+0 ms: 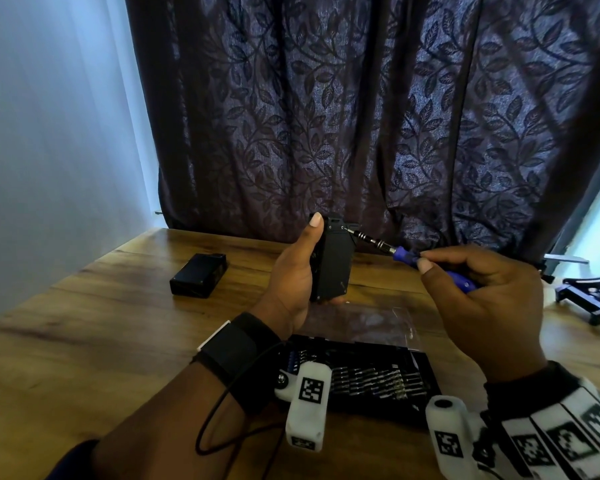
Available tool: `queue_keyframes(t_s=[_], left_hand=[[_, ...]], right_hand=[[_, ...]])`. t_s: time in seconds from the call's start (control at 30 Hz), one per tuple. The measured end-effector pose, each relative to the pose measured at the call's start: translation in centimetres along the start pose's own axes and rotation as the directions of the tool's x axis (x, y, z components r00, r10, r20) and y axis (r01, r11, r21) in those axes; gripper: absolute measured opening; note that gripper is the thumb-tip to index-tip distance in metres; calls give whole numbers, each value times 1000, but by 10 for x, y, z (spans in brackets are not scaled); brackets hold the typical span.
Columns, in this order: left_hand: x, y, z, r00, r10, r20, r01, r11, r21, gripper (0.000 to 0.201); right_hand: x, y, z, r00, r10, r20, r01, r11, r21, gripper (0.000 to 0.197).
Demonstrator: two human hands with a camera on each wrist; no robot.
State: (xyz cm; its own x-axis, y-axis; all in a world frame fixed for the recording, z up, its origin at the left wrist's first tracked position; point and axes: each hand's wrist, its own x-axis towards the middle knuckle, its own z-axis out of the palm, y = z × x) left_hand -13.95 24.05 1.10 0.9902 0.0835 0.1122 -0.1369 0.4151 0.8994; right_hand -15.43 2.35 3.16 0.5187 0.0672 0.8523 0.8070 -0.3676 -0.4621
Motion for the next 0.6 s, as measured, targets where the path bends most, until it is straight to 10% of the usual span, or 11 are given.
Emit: queue_keyframes(t_s=[0.6], left_hand=[[7, 7, -4, 995, 62, -81, -41, 970, 240, 90]], right_hand=[[4, 6, -7, 996, -30, 82, 36, 997, -75, 14]])
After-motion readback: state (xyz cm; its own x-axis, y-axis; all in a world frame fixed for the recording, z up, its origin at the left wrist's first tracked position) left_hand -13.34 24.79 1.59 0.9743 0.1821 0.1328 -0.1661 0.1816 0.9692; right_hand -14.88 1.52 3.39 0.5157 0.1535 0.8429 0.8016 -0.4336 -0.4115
